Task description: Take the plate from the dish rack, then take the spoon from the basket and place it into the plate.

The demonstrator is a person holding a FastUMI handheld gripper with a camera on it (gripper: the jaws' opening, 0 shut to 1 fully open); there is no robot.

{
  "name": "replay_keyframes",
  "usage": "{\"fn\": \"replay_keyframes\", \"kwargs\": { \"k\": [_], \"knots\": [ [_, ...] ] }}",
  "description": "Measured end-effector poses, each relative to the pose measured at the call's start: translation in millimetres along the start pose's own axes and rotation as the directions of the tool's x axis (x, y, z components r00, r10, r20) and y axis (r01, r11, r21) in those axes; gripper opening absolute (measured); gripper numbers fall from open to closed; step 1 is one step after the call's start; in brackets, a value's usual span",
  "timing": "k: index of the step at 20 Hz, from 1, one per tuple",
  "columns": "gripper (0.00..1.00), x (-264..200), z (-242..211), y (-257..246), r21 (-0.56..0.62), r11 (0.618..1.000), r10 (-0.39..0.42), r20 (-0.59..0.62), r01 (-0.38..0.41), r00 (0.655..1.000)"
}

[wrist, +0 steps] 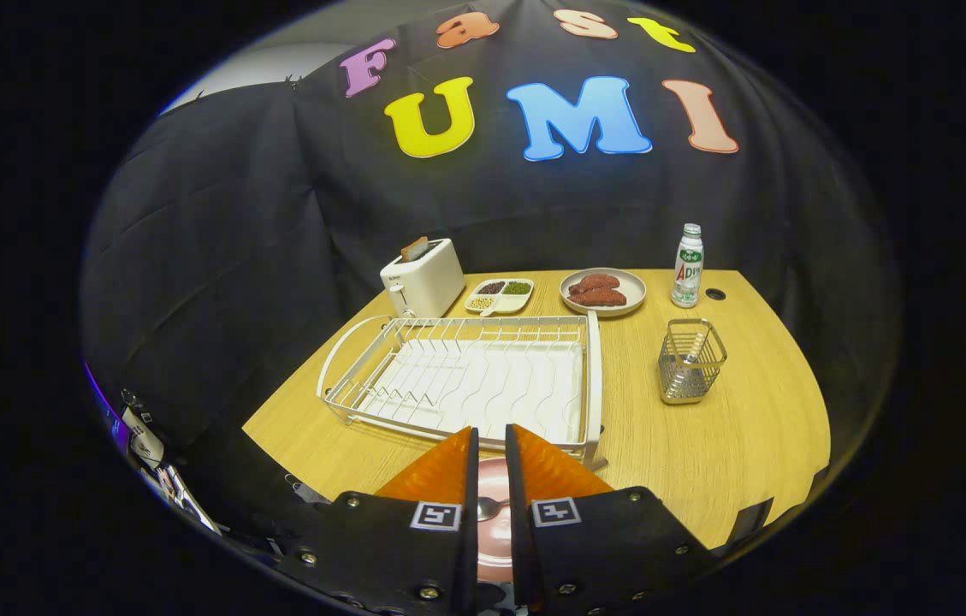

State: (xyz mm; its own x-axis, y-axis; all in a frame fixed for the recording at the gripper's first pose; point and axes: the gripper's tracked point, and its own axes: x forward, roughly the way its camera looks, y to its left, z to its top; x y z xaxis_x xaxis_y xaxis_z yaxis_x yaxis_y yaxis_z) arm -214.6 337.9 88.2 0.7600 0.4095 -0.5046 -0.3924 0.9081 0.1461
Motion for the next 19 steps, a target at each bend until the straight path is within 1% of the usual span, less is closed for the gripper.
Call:
{"fn": "replay_keyframes", "kwargs": {
  "k": [4, 6, 8, 11, 15, 19],
  "knots": [
    [0.16, -11.6, 25.4, -9.4, -0.054, 0.998, -0.014, 0.059, 0.017, 0.998],
    [0.16, -20.1, 46.5, -16.9, -0.072, 0.996, -0.036, 0.116, 0.045, 0.993],
    [0.16, -32.4, 73.1, -23.1, -0.067, 0.995, -0.061, 0.189, 0.075, 0.980],
    [0.16, -52.8, 118.7, -37.6, -0.051, 0.991, -0.101, 0.307, 0.123, 0.946],
    [0.16, -84.3, 175.3, -61.8, -0.021, 0.983, -0.153, 0.442, 0.181, 0.884],
    [0.16, -108.6, 220.3, -87.6, 0.041, 0.979, -0.191, 0.527, 0.200, 0.828]
  ]
}}
